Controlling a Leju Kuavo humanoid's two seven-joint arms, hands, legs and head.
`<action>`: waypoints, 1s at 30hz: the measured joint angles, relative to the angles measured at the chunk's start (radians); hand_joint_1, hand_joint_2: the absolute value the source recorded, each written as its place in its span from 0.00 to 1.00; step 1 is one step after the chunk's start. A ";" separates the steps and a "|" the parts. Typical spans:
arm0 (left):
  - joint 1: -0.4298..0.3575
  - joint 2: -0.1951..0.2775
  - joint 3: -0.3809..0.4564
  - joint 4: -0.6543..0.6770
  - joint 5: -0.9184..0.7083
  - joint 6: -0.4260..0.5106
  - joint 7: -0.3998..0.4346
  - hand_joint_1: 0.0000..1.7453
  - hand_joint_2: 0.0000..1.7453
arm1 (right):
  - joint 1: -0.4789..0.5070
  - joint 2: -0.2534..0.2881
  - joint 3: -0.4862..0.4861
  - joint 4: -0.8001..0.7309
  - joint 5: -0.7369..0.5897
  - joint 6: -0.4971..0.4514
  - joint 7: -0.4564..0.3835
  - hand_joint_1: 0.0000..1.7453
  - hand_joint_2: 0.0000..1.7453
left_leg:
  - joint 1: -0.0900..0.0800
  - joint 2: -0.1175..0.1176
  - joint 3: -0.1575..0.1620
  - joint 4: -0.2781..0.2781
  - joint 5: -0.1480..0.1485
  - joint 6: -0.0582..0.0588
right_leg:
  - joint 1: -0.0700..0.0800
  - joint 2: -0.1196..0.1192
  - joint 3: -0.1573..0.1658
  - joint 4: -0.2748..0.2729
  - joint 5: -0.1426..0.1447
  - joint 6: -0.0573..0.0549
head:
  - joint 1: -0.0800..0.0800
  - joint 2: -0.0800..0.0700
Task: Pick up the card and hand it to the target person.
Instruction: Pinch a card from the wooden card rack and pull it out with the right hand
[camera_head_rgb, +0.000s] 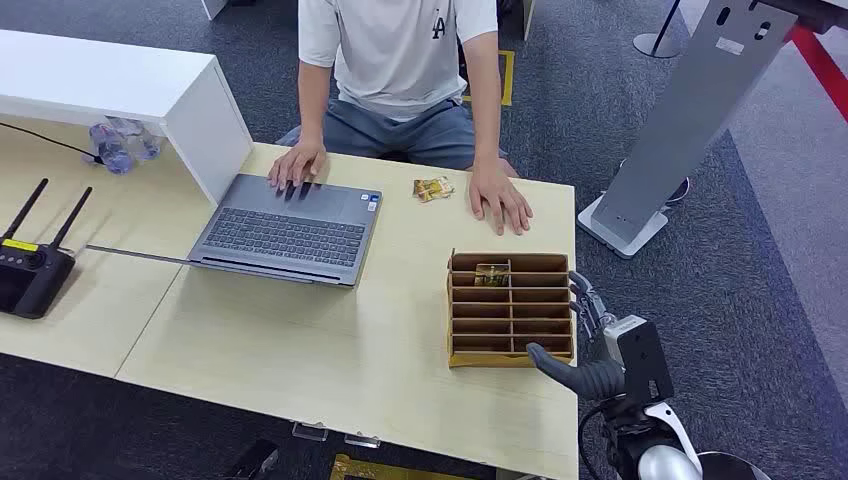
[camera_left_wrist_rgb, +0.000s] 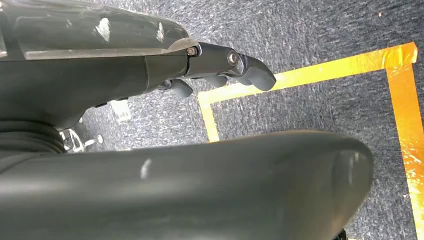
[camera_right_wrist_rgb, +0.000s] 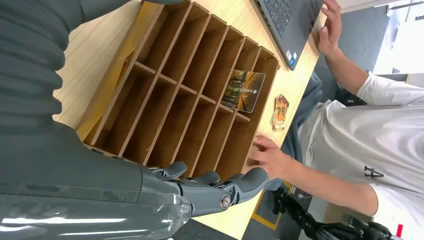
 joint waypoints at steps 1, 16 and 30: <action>0.000 0.000 0.000 0.000 0.000 0.000 0.000 0.00 0.00 | 0.000 0.000 0.000 0.001 -0.001 0.001 -0.001 0.00 1.00 | 0.000 0.000 0.000 0.000 0.000 0.000 | 0.000 0.000 0.000 0.000 0.000 0.000 | 0.000 0.000; 0.000 -0.004 0.000 0.000 -0.002 0.000 -0.001 0.00 0.00 | 0.017 0.001 -0.020 0.012 -0.039 0.017 -0.062 0.00 1.00 | 0.000 0.000 0.000 0.000 0.000 0.000 | 0.000 0.000 0.000 0.000 0.000 0.000 | 0.000 0.000; 0.000 -0.006 0.000 0.000 -0.011 -0.001 -0.011 0.00 0.00 | -0.102 0.036 0.074 -0.082 0.679 -0.051 0.204 0.37 1.00 | 0.000 0.000 0.000 0.000 0.000 0.000 | 0.000 0.000 0.000 0.001 0.000 0.000 | 0.000 0.000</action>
